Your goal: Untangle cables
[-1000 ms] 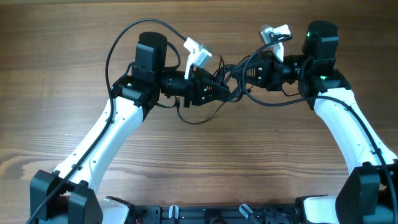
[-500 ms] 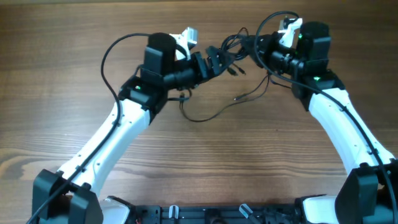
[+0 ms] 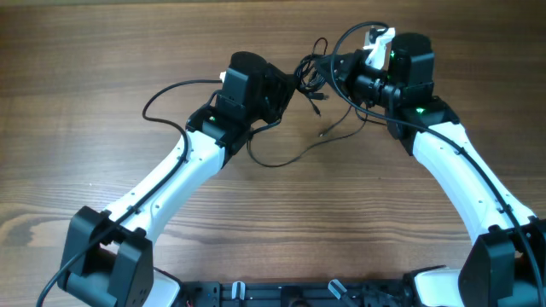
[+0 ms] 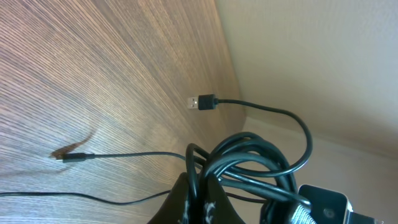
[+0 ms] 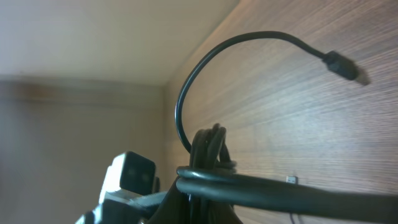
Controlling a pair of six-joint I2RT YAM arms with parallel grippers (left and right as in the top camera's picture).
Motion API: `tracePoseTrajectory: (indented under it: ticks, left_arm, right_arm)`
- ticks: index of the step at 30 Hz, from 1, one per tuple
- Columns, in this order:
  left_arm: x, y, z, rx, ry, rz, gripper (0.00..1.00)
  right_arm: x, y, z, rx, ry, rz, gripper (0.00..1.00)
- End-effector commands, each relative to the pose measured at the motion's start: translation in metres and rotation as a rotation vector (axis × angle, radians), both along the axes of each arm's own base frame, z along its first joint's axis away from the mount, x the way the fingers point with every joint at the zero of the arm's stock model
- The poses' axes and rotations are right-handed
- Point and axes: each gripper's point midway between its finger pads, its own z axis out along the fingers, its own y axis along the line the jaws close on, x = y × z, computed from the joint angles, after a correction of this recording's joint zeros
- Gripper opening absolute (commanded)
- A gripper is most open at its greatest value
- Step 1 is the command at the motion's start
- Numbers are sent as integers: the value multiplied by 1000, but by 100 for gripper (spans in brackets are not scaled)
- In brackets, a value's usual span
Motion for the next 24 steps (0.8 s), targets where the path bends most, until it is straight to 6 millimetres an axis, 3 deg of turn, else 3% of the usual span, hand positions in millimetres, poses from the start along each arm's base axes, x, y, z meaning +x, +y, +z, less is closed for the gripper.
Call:
tracePoseTrajectory:
  ticks: [1, 2, 3, 4, 6, 8, 10, 12, 15, 17, 19, 20, 21, 22, 24]
  left_arm:
    - [13, 23, -5, 111, -79, -55, 4]
    - [15, 31, 1, 147, -137, -106, 4]
    - [18, 38, 8, 192, -207, -165, 4]
    - [18, 45, 16, 244, -290, -235, 4]
    - [12, 53, 36, 327, -466, -388, 4]
    - [0, 50, 51, 405, -641, -535, 4]
    - [-12, 39, 57, 442, -769, -663, 4]
    - [-23, 33, 51, 493, -845, -767, 4]
    - [-43, 18, 36, 573, -915, -916, 4]
    - [-52, 6, 35, 574, -942, -957, 4]
    - [-57, -5, 39, 568, -977, -975, 4]
    - [-55, -9, 42, 589, -999, -963, 4]
    - [-44, -2, 41, 652, -982, -919, 4]
    - [-29, 11, 37, 741, -936, -848, 4]
    - [-1, 46, 38, 898, -814, -645, 4]
  right_arm:
    - [-3, -5, -10, -80, -49, 57, 5]
    - [-5, -9, -15, -114, -56, 68, 14]
    - [-8, -16, -24, -155, -49, 83, 40]
    - [-12, -23, -32, -193, -37, 97, 56]
    - [-26, -36, -52, -295, -40, 176, 80]
    - [-46, -38, -55, -308, -110, 335, 97]
    - [-61, -35, -40, -244, -253, 478, 100]
    - [-68, -38, -10, -137, -460, 572, 100]
    - [-61, -47, 40, -75, -798, 622, 100]
    - [-48, -44, 44, -150, -858, 594, 100]
    - [-40, -29, 31, -207, -796, 569, 99]
    - [-32, -20, 4, -322, -694, 529, 96]
    - [-27, -24, -15, -399, -595, 483, 96]
    - [-24, -32, -34, -460, -474, 430, 100]
    - [-27, -71, -80, -566, -98, 219, 100]
